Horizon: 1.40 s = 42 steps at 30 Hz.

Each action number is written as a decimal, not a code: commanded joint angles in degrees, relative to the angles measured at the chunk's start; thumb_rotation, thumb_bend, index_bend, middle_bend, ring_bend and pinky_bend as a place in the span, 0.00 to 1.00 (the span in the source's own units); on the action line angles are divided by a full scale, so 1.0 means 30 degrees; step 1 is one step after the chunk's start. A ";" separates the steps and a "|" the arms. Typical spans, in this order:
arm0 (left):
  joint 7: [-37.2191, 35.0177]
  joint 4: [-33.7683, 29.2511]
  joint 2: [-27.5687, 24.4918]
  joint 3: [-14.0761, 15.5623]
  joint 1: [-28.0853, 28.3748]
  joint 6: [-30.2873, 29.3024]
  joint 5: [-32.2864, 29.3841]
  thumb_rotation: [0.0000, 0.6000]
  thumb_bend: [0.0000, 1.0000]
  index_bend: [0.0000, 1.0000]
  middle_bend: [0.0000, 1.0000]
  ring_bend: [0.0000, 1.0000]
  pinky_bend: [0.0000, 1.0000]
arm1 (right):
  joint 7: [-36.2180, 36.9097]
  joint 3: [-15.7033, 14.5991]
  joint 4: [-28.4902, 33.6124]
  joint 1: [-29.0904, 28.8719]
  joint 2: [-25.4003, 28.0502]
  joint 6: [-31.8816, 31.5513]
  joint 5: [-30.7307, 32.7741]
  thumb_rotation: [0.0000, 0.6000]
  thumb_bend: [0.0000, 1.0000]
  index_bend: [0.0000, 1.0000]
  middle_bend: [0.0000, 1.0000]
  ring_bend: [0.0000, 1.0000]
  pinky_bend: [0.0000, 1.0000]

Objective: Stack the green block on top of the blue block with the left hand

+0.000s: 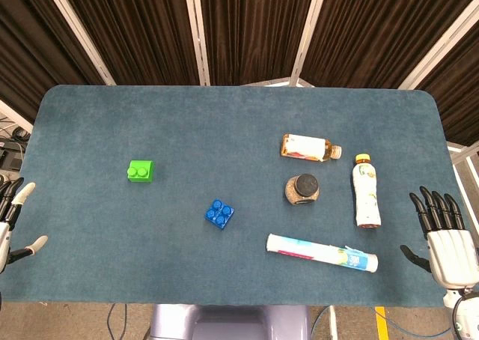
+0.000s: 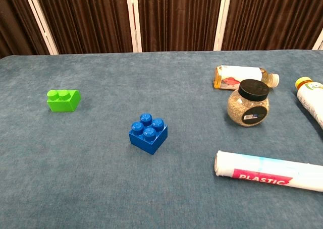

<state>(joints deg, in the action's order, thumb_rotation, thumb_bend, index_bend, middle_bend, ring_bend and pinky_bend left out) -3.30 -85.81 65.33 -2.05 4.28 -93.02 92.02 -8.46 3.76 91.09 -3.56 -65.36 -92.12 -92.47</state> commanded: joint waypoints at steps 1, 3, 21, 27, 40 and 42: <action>0.0083 -0.0157 -0.0095 0.0024 -0.0057 0.0029 -0.0062 1.00 0.00 0.00 0.00 0.00 0.00 | -0.0283 0.0031 0.0194 -0.0043 0.0029 0.0128 0.0116 1.00 0.00 0.00 0.00 0.00 0.00; 0.0087 -0.0146 -0.0132 0.0052 -0.0083 0.0046 -0.0061 1.00 0.00 0.00 0.00 0.00 0.00 | -0.0427 0.0106 0.0329 -0.0044 0.0031 0.0114 0.0199 1.00 0.00 0.00 0.00 0.00 0.00; 0.0871 0.1528 0.1270 -0.2394 0.6001 0.9291 -0.3223 1.00 0.00 0.00 0.00 0.00 0.00 | -0.0528 0.0700 0.0324 -0.0544 0.0079 0.1535 0.1885 1.00 0.00 0.00 0.00 0.00 0.00; 0.1697 0.2432 0.2286 -0.3101 0.8660 1.3128 -0.4891 1.00 0.00 0.00 0.00 0.00 0.00 | -0.0841 0.0964 0.0135 -0.0702 -0.0025 0.1779 0.2428 1.00 0.00 0.00 0.00 0.00 0.00; 0.1529 0.7202 0.5680 -0.3301 1.1603 1.7496 -0.7069 1.00 0.00 0.00 0.00 0.00 0.00 | -0.1276 0.1102 -0.0187 -0.0682 -0.0137 0.1981 0.3174 1.00 0.00 0.00 0.00 0.00 0.00; 0.0984 0.7987 0.6188 -0.3405 1.1915 1.8206 -0.7507 1.00 0.00 0.00 0.02 0.01 0.00 | -0.1247 0.1124 -0.0192 -0.0678 -0.0146 0.2031 0.3300 1.00 0.00 0.00 0.00 0.00 0.00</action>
<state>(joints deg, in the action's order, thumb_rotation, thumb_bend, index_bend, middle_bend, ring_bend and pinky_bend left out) 1.04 -63.63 82.42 -11.94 38.92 -40.13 70.79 -12.23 7.10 90.53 -5.60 -65.78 -86.09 -82.66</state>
